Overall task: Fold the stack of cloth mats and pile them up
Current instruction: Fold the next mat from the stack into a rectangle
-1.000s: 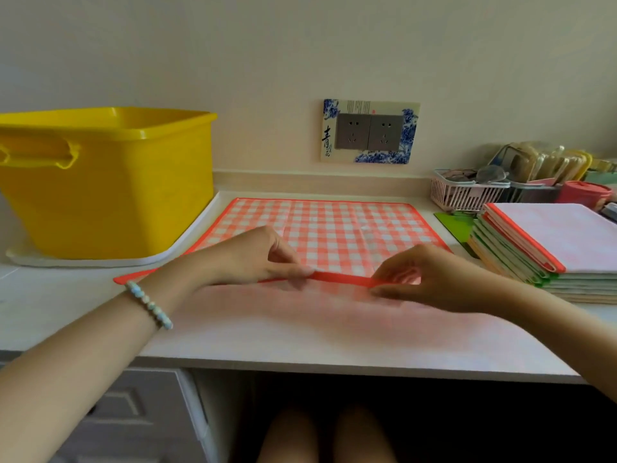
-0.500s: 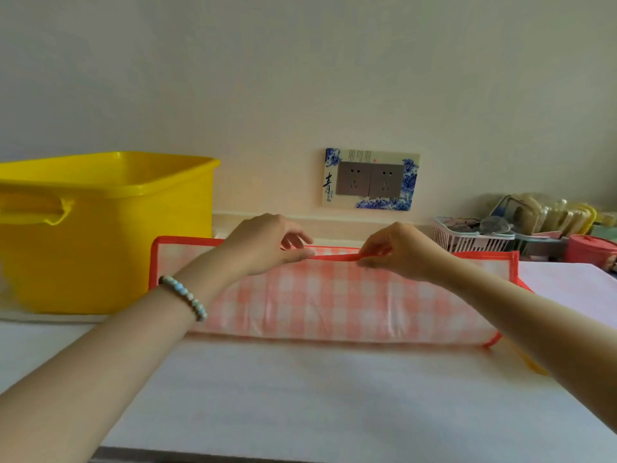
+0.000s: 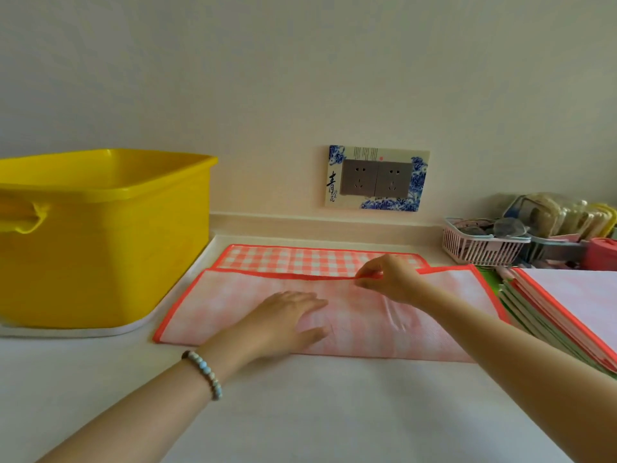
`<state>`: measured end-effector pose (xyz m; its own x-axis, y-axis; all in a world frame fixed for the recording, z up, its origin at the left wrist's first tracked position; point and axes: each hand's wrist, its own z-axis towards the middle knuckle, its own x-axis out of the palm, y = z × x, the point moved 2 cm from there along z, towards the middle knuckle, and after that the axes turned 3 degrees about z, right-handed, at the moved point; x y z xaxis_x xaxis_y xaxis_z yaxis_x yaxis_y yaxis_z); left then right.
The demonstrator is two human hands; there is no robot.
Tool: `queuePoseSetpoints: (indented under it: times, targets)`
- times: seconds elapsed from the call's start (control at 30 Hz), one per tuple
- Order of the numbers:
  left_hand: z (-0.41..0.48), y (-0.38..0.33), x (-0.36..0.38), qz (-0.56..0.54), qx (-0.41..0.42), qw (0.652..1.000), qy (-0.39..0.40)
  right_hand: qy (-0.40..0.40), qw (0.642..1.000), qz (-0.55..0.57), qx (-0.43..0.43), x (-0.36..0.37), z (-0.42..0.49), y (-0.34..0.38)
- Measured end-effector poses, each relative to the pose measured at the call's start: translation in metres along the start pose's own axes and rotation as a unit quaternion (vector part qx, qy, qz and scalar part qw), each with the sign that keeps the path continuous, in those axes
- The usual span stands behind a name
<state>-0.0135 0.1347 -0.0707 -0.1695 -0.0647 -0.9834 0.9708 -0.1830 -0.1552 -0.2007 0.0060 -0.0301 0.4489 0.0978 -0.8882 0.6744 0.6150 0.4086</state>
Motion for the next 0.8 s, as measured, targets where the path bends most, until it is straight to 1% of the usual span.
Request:
queuePoseSetpoints:
  times: [0.17,0.3,0.4,0.6,0.7,0.8]
  targets:
    - [0.006,0.01,0.019,0.004,-0.032,0.999,0.013,-0.031,0.999,-0.001,0.009,0.023,-0.011,0.009]
    - [0.006,0.013,0.029,0.01,-0.041,0.999,0.019,-0.021,1.0,-0.001,0.013,0.053,-0.022,0.022]
    - [0.008,0.014,0.033,-0.005,-0.047,0.998,0.03,-0.005,0.999,-0.034,0.003,0.073,-0.027,0.03]
    - [0.01,0.021,0.044,0.008,-0.05,0.998,0.038,-0.013,0.999,-0.052,0.003,0.09,-0.034,0.025]
    - [0.01,0.023,0.045,0.013,-0.045,0.998,0.036,-0.002,0.997,-0.067,0.025,0.094,-0.036,0.016]
    - [0.009,0.023,0.045,0.0,-0.041,0.999,0.034,0.015,0.994,-0.088,0.066,0.088,-0.04,0.001]
